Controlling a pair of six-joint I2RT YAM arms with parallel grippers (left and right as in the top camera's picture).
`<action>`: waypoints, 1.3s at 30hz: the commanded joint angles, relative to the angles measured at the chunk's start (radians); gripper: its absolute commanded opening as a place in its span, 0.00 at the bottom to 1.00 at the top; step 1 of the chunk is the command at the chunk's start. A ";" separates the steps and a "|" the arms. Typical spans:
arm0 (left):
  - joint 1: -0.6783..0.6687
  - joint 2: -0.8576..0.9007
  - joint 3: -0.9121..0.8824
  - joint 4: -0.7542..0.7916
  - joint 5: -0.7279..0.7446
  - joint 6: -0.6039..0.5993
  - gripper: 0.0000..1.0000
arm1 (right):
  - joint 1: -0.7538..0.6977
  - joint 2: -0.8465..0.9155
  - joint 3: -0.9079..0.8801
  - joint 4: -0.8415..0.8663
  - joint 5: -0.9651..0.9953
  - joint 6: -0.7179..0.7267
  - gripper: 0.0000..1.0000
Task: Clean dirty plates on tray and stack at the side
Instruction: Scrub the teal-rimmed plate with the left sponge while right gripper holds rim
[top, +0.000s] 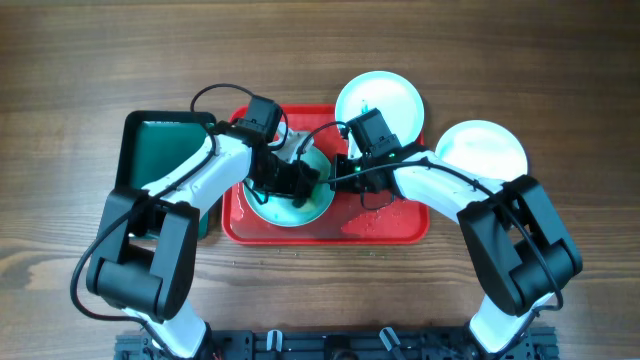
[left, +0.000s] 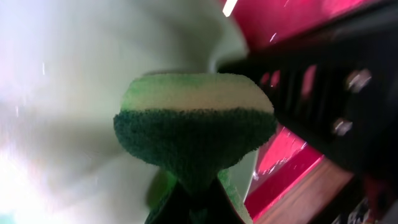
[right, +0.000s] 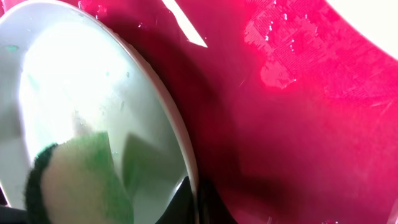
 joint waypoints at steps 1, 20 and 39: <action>-0.003 0.014 -0.005 0.069 0.050 -0.057 0.04 | -0.002 0.019 0.013 0.003 -0.023 0.014 0.04; 0.003 0.085 -0.005 0.002 -0.972 -0.525 0.04 | -0.002 0.019 0.013 0.004 -0.022 0.014 0.04; 0.002 0.085 -0.005 -0.123 -0.098 -0.096 0.04 | -0.002 0.019 0.013 0.002 -0.023 0.014 0.04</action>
